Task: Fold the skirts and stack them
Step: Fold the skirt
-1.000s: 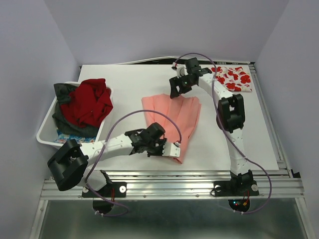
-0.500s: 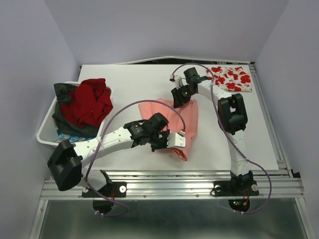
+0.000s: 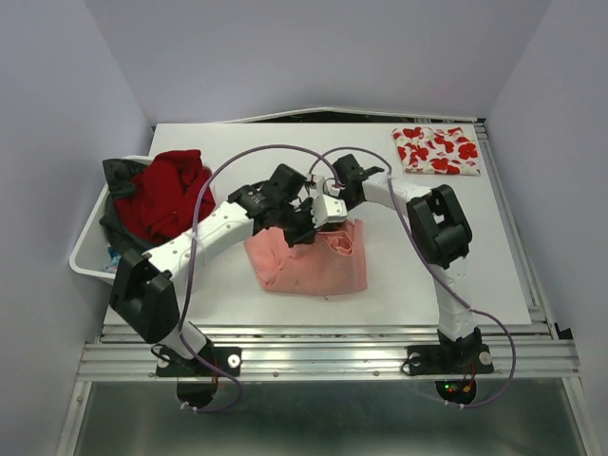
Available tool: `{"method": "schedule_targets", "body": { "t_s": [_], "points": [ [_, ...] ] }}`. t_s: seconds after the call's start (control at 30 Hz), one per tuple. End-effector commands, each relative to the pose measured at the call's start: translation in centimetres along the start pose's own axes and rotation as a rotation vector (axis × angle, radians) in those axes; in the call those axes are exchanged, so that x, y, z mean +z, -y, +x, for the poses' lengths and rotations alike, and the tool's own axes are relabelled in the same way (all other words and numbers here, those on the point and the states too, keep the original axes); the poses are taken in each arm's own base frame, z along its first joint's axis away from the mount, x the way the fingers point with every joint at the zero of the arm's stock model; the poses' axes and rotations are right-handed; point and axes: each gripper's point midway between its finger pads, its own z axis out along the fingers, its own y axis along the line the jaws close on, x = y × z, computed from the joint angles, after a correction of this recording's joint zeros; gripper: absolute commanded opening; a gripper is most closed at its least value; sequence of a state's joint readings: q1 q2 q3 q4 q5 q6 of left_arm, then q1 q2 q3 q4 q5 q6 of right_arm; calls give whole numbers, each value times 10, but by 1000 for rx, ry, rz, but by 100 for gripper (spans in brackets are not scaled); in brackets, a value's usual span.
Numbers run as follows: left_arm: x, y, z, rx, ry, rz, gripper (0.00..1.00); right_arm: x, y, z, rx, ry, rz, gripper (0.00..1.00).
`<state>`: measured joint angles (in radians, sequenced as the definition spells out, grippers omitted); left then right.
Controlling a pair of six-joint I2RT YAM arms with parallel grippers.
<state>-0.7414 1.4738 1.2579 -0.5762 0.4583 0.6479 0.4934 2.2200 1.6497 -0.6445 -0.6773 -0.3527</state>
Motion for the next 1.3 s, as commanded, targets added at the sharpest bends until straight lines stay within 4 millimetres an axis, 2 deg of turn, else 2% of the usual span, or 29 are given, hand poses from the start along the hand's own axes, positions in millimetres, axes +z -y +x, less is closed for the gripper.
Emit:
{"method": "schedule_targets", "body": {
  "t_s": [0.0, 0.23, 0.5, 0.7, 0.8, 0.87, 0.9, 0.93, 1.0, 1.03, 1.07, 1.13, 1.2, 1.23, 1.27],
  "points": [
    [2, -29, 1, -58, 4, -2, 0, 6, -11, 38, 48, -103, -25, 21],
    [18, -67, 33, -151, -39, -34, 0, 4, -18, 33, 33, -100, -39, 21],
    [41, -96, 46, -155, -48, -75, 0, 3, -19, 30, 31, -107, -53, 21],
    [61, -108, 70, -138, -92, -124, 0, 3, -18, 29, 33, -114, -55, 22],
    [75, -107, 86, -163, -118, -120, 0, -2, -11, 22, 30, -116, 0, 22],
    [84, -102, 97, -179, -132, -106, 0, -8, -4, 11, 36, -105, 57, 27],
    [87, -99, 103, -195, -142, -99, 0, -17, 11, 10, 63, -104, 117, 32],
    [91, -97, 108, -207, -151, -89, 1, -23, 21, 3, 80, -95, 159, 33],
    [94, -95, 110, -228, -157, -78, 2, -36, 45, 3, 110, -121, 260, 36],
    [98, -91, 115, -244, -170, -62, 2, -49, 56, 11, 159, -155, 288, 38],
    [99, -90, 116, -255, -171, -54, 3, -61, 66, 3, 176, -137, 326, 40],
    [103, -90, 117, -282, -178, -45, 4, -83, 84, 11, 248, -136, 362, 41],
    [105, -92, 117, -301, -183, -44, 12, -104, 97, 14, 287, -117, 416, 42],
    [106, -96, 114, -315, -184, -45, 23, -124, 101, 13, 308, -89, 441, 42],
    [106, -98, 112, -321, -180, -47, 28, -134, 101, 12, 312, -74, 449, 42]
  ]
}}
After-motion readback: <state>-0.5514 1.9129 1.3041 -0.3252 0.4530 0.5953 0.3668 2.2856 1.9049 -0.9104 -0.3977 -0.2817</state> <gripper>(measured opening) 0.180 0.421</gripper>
